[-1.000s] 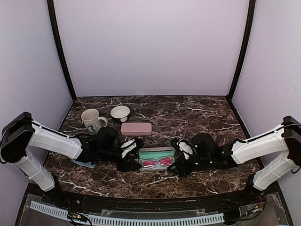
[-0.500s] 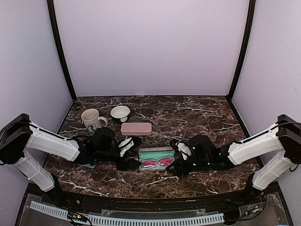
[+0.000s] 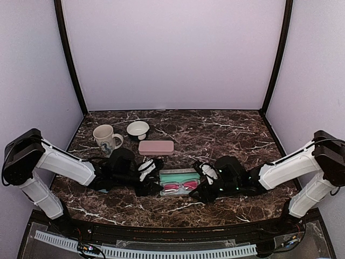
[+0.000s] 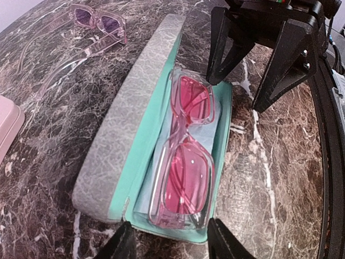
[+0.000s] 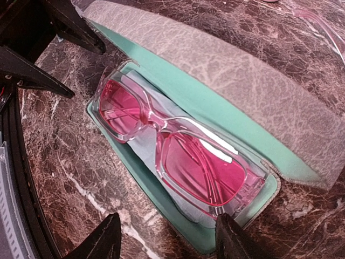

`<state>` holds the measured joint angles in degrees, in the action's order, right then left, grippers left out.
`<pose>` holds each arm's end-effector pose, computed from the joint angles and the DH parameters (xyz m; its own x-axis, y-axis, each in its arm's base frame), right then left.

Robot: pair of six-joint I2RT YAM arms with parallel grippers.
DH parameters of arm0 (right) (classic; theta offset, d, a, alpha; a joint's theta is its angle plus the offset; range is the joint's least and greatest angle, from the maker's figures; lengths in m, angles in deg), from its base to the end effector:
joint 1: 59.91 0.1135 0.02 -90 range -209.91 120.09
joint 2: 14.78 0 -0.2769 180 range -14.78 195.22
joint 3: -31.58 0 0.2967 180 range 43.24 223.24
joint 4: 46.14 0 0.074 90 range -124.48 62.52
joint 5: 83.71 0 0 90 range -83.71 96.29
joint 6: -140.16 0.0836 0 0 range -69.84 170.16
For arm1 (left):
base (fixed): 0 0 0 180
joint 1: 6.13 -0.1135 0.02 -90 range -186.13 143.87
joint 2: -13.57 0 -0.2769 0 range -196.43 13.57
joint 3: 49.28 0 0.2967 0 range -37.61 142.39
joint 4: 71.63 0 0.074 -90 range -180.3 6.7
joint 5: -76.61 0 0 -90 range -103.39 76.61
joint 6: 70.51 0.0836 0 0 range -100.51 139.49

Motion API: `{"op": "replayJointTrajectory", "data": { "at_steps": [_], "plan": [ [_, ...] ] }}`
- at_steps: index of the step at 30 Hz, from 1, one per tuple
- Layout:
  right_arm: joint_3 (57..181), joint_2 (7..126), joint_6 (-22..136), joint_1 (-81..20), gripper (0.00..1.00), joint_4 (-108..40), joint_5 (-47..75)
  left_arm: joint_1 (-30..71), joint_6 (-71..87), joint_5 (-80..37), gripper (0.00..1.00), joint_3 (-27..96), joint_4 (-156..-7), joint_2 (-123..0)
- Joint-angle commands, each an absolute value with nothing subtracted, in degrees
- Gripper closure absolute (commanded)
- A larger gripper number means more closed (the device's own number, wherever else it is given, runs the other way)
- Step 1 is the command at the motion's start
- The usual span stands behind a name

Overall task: Organize the sunglasses
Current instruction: Adjust the sunglasses in the sunglasses case, then close the case with sunglasses at the center of the board.

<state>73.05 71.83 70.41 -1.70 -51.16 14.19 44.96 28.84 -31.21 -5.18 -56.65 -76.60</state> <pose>0.1656 0.2889 0.0786 -0.6291 -0.3642 -0.6868 -0.7243 0.5953 0.3478 0.2051 -0.2948 0.0974 -0.1729 0.4605 -0.8707 0.9461 0.3235 -0.0168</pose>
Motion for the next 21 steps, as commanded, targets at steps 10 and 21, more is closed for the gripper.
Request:
{"op": "replayJointTrajectory", "data": {
  "at_steps": [10,21],
  "plan": [
    [73.8,72.9,69.3,0.2,0.42,-52.9,18.5,46.7,28.6,-31.7,0.58,-3.1,-54.7,-79.9],
    [71.8,66.0,65.9,0.3,0.31,-52.8,11.1,47.0,28.6,-28.2,0.52,-5.7,-51.7,-77.7]
  ]
}}
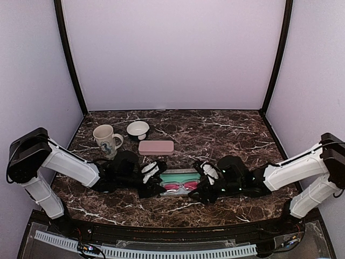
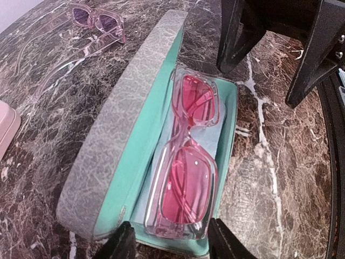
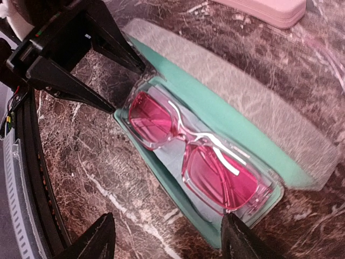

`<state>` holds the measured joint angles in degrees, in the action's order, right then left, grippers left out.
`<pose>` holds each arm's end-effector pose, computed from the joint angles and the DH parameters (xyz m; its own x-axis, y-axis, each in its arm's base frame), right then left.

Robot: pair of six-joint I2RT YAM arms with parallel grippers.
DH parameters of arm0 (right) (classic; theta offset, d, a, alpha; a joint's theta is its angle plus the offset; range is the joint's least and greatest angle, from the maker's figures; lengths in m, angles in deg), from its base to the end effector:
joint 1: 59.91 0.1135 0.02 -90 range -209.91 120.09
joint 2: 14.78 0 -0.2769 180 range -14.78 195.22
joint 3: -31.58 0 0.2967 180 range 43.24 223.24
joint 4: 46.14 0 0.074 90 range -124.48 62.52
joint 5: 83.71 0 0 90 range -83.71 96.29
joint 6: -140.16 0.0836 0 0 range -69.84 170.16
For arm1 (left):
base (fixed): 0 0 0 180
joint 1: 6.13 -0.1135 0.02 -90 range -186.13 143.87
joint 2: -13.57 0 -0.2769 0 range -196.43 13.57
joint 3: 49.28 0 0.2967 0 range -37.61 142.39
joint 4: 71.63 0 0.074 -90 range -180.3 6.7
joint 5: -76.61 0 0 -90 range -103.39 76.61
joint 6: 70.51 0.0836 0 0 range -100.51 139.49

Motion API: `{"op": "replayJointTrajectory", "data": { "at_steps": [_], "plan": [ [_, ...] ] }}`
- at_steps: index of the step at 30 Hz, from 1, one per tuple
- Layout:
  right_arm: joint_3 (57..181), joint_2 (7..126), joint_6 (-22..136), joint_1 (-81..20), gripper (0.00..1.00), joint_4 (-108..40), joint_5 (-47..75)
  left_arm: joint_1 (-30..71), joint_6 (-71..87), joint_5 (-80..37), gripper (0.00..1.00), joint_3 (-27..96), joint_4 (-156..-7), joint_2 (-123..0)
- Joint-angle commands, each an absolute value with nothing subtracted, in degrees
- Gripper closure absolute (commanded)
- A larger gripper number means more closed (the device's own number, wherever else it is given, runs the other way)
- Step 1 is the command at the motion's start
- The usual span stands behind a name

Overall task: Organize the sunglasses
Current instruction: Close the case with sunglasses at the center of the board.

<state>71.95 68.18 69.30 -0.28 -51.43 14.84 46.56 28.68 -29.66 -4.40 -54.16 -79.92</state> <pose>0.1557 0.2902 0.0926 -0.5888 -0.3635 -0.7220 -0.7621 0.5474 0.3459 0.2026 -0.3045 0.0875 -0.1643 0.4685 -0.8681 0.9473 0.3204 -0.0063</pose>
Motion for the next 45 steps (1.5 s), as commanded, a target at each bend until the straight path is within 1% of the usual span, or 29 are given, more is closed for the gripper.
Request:
{"op": "replayJointTrajectory", "data": {
  "at_steps": [1,4,7,9,12,17,23,32,38,42,45],
  "plan": [
    [72.4,66.2,64.5,0.3,0.29,-52.0,10.6,47.0,28.6,-28.1,0.51,-5.7,-51.5,-77.6],
    [75.0,67.4,60.2,0.3,0.24,-48.7,9.8,47.0,28.3,-27.6,0.5,-5.9,-51.3,-77.4],
    [77.8,69.0,56.5,0.4,0.2,-46.0,8.5,47.0,28.1,-27.3,0.48,-6.1,-51.0,-77.1],
    [79.1,69.8,54.4,0.7,0.14,-44.6,6.7,47.0,28.0,-27.2,0.48,-6.4,-50.9,-76.9],
    [80.6,70.6,51.6,1.6,0.08,-43.4,4.8,47.0,28.0,-26.9,0.48,-6.4,-50.9,-76.8],
    [83.7,74.2,48.2,3.1,0.03,-39.9,2.7,47.0,28.2,-26.2,0.48,-6.6,-51.5,-76.5],
    [88.0,79.3,44.9,5.1,0.03,-36.3,-1.5,47.0,28.3,-26.0,0.48,-6.7,-51.6,-76.5],
    [90.2,82.0,42.6,8.3,0.03,-35.8,-8.8,47.0,28.4,-26.1,0.47,-6.8,-52.0,-76.9],
    [90.3,82.4,43.2,9.2,0.07,-35.1,-10.1,47.0,28.4,-26.2,0.47,-6.6,-51.9,-77.2],
    [90.2,82.4,44.1,9.4,0.12,-34.6,-9.7,47.0,28.5,-26.2,0.48,-6.5,-52.0,-77.3],
    [89.9,81.9,44.9,10.0,0.14,-34.4,-9.8,47.0,28.5,-26.2,0.47,-6.7,-52.1,-77.4]
  ]
}}
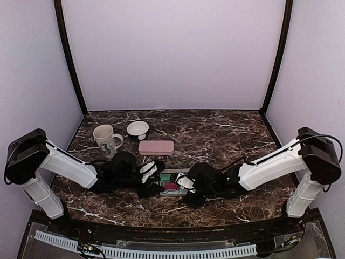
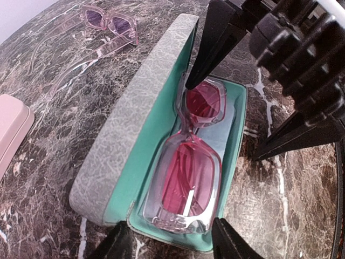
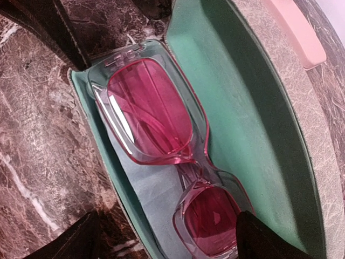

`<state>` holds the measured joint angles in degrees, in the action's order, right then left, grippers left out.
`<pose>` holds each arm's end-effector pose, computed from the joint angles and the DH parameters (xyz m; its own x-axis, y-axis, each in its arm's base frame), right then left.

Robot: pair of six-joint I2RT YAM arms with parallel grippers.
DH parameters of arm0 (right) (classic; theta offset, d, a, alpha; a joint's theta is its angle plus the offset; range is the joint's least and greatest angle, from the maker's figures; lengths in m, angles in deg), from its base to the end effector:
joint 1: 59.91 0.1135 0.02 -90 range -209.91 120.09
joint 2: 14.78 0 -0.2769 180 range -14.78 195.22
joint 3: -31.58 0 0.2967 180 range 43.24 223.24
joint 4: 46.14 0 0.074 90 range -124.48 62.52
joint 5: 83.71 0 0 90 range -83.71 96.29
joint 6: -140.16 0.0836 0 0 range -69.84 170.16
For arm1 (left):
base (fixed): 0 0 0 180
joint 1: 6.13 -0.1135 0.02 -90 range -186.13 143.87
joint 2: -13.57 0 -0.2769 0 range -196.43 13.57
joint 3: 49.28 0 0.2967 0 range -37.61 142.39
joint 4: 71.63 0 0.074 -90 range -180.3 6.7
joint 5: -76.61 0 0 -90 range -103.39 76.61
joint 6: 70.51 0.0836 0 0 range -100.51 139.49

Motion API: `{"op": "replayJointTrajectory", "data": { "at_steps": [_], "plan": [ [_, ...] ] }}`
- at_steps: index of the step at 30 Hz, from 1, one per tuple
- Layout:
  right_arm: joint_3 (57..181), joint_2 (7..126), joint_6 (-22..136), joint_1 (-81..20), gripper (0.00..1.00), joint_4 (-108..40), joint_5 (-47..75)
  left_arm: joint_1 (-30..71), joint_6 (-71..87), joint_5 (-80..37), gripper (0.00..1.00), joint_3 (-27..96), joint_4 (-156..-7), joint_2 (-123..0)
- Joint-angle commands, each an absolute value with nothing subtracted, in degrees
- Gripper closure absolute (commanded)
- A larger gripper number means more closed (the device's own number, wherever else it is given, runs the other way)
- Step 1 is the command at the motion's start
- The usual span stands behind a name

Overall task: Organize the sunglasses
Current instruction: Close the case with sunglasses at the center of the board.

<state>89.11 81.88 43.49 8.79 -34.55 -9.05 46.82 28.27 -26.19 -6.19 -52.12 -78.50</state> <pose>0.1587 0.3462 0.0816 -0.1820 -0.7751 -0.6050 -0.8646 0.4192 -0.2769 0.2022 -0.2986 0.0899 -0.1564 0.4542 -0.8770 0.9293 0.3686 0.0252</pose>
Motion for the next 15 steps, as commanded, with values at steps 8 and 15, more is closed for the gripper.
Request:
{"op": "replayJointTrajectory", "data": {
  "at_steps": [8,15],
  "plan": [
    [89.9,81.2,46.3,11.4,0.21,-33.3,-9.7,47.0,28.4,-26.1,0.47,-6.5,-52.0,-77.5],
    [89.7,79.8,47.1,12.1,0.24,-32.4,-9.9,47.0,28.5,-25.9,0.48,-6.6,-52.1,-77.2]
  ]
}}
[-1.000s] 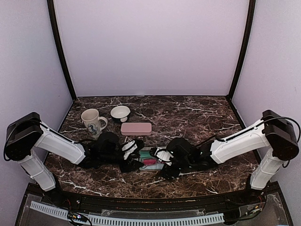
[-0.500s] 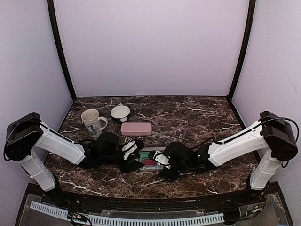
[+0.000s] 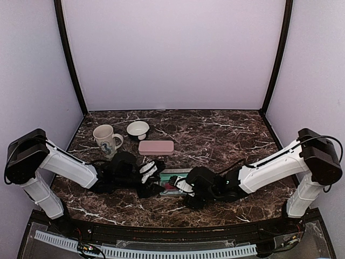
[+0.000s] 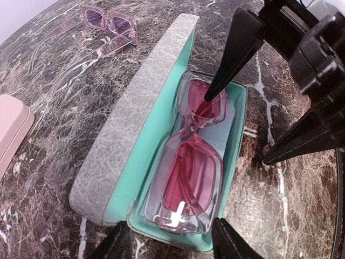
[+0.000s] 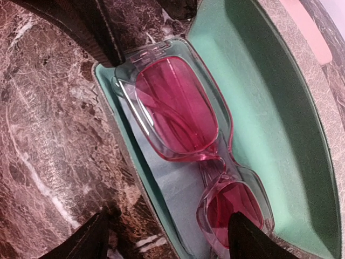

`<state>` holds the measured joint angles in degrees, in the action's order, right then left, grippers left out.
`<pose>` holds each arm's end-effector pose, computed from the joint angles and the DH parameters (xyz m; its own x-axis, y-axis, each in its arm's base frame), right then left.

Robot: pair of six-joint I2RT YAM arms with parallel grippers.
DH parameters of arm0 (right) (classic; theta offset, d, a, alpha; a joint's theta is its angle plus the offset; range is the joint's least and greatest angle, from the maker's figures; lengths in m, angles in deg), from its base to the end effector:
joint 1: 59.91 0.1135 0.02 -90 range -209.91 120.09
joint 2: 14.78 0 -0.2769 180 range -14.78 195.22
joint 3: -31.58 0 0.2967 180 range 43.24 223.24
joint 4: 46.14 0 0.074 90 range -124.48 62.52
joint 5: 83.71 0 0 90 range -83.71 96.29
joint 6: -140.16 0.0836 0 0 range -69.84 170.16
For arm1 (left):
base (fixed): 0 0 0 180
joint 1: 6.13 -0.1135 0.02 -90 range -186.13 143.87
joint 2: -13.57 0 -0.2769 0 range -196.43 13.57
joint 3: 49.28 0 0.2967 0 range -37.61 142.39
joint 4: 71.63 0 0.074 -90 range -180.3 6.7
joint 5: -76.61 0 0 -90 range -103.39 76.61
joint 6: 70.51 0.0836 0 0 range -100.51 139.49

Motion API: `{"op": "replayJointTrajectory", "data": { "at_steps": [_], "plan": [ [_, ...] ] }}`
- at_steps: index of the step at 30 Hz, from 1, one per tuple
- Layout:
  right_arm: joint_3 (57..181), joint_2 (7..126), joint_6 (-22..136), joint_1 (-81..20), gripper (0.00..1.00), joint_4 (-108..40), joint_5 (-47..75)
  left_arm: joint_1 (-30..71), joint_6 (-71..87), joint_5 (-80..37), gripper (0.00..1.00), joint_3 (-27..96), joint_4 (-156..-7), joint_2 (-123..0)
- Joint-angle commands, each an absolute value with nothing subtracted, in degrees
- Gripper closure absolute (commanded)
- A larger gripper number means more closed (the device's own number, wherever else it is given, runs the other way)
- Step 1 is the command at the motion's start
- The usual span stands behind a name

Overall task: Organize the sunglasses
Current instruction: Close the case with sunglasses at the center of the board.

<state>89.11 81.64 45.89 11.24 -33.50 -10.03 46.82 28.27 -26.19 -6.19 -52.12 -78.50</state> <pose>0.1443 0.3500 0.0816 -0.1888 -0.7743 -0.6040 -0.8682 0.4190 -0.2657 0.2022 -0.2986 0.0899 -0.1564 0.4542 -0.8770 0.9293 0.3686 0.0252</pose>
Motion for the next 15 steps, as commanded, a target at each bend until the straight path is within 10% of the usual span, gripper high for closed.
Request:
{"op": "replayJointTrajectory", "data": {
  "at_steps": [1,15],
  "plan": [
    [89.6,79.4,47.2,12.2,0.25,-32.3,-9.8,47.0,28.5,-25.8,0.48,-6.6,-52.1,-77.2],
    [83.8,65.2,53.7,10.4,0.21,-35.3,-6.0,47.0,26.3,-23.7,0.45,-8.2,-48.5,-74.1]
  ]
}}
